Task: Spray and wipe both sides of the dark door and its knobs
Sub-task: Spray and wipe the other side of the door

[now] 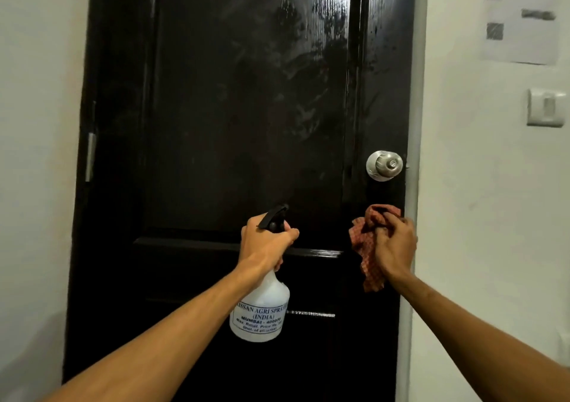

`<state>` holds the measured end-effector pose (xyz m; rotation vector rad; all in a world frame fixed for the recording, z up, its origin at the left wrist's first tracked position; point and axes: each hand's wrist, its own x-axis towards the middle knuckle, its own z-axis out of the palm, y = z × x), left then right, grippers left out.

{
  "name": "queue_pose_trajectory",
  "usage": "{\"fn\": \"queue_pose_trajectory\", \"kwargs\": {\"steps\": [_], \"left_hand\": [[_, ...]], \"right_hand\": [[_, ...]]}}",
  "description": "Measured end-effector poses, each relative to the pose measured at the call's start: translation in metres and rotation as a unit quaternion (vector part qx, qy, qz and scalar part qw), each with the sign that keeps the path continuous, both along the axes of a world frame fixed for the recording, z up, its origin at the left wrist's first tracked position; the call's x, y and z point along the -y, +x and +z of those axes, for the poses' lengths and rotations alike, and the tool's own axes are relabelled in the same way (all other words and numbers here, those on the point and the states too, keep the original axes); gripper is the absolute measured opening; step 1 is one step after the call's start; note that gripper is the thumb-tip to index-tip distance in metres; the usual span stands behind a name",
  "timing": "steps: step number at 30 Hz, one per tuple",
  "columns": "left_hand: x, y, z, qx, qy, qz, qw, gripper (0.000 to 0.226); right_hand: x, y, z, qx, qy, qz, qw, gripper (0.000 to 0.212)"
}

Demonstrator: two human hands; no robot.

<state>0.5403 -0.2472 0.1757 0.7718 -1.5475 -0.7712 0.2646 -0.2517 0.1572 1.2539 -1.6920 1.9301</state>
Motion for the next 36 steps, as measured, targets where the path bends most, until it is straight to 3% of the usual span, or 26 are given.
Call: {"fn": "queue_pose_trajectory", "kwargs": {"steps": [2, 3, 8, 10, 14, 16, 23, 25, 27, 30, 31, 34, 36], "left_hand": [[0.019, -0.013, 0.01, 0.012, 0.005, -0.013, 1.0, 0.012], [0.016, -0.014, 0.007, 0.026, 0.006, -0.012, 1.0, 0.013], [0.033, -0.009, 0.044, 0.026, 0.045, 0.024, 0.998, 0.015], [0.035, -0.004, 0.075, 0.038, 0.064, 0.043, 0.996, 0.017], [0.04, 0.001, 0.134, 0.052, 0.085, 0.073, 0.992, 0.02], [0.048, 0.009, 0.166, 0.068, 0.109, 0.084, 0.988, 0.02], [0.061, 0.048, 0.194, 0.046, 0.155, 0.096, 0.982, 0.015], [0.073, 0.067, 0.188, 0.038, 0.147, 0.099, 0.983, 0.016], [0.083, 0.087, 0.186, 0.03, 0.149, 0.104, 0.983, 0.016], [0.101, 0.116, 0.185, 0.01, 0.151, 0.11, 0.982, 0.016], [0.121, 0.137, 0.179, -0.003, 0.161, 0.111, 0.981, 0.016], [0.136, 0.159, 0.186, -0.02, 0.146, 0.107, 0.983, 0.014], [0.157, 0.181, 0.185, -0.037, 0.148, 0.113, 0.982, 0.013]], "right_hand": [[0.017, -0.004, 0.016, 0.093, -0.019, -0.013, 0.995, 0.039], [0.016, 0.004, 0.013, 0.093, -0.022, -0.017, 0.995, 0.039], [0.026, 0.06, 0.04, -0.071, 0.046, 0.119, 0.989, 0.038], [0.027, 0.077, 0.071, -0.084, 0.042, 0.125, 0.988, 0.039], [0.038, 0.078, 0.145, 0.019, 0.021, 0.087, 0.996, 0.036], [0.052, 0.075, 0.181, 0.068, 0.055, 0.074, 0.993, 0.034], [0.065, 0.095, 0.213, 0.17, 0.095, -0.055, 0.979, 0.035], [0.077, 0.113, 0.208, 0.091, 0.077, -0.057, 0.991, 0.037], [0.093, 0.141, 0.196, -0.05, 0.104, -0.005, 0.993, 0.04], [0.113, 0.166, 0.199, -0.266, 0.112, 0.102, 0.952, 0.056], [0.135, 0.183, 0.21, -0.299, 0.098, 0.122, 0.941, 0.059], [0.157, 0.194, 0.264, -0.217, 0.023, 0.128, 0.967, 0.04], [0.19, 0.215, 0.277, -0.35, 0.004, 0.025, 0.936, 0.037]]}}
